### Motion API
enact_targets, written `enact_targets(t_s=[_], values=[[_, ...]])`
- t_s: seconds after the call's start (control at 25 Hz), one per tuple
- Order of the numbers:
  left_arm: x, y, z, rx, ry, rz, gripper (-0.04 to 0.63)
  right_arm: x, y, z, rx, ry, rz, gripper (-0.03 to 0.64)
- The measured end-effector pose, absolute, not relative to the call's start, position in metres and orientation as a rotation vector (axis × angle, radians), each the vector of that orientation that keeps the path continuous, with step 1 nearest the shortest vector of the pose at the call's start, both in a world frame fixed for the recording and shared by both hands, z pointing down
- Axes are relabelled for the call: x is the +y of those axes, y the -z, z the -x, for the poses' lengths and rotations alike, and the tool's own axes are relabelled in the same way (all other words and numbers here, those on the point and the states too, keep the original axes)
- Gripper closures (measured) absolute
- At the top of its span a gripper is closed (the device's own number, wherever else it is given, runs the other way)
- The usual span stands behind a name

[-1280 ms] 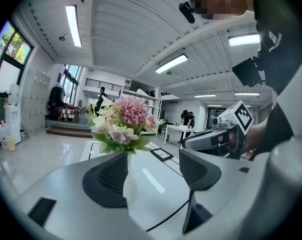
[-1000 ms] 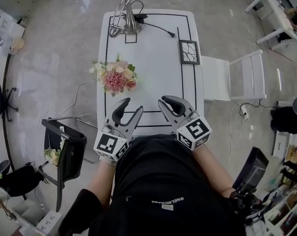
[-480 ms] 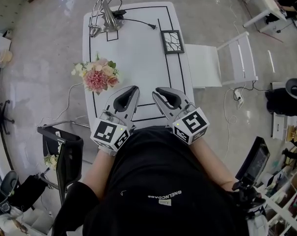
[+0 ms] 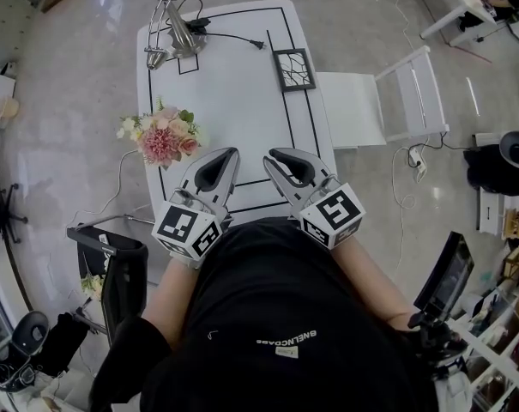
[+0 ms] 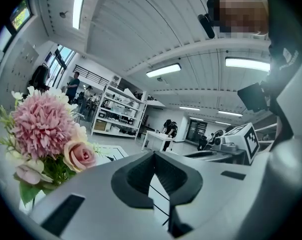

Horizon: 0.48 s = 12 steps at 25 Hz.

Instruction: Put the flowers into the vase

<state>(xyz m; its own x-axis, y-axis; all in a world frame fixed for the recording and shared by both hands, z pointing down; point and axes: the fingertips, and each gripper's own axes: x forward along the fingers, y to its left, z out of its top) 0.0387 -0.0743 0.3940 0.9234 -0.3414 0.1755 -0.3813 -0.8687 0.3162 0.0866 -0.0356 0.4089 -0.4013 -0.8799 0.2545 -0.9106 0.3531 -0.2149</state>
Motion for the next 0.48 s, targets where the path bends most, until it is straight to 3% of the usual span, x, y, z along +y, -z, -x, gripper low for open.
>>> enact_targets(t_s=[0.48], values=[[-0.0740,-0.4004,-0.0445,-0.479,-0.224,-2.753,0.591,-0.0401,-0.4069,-0.0924,-2.499,-0.496,-1.681,0.557]])
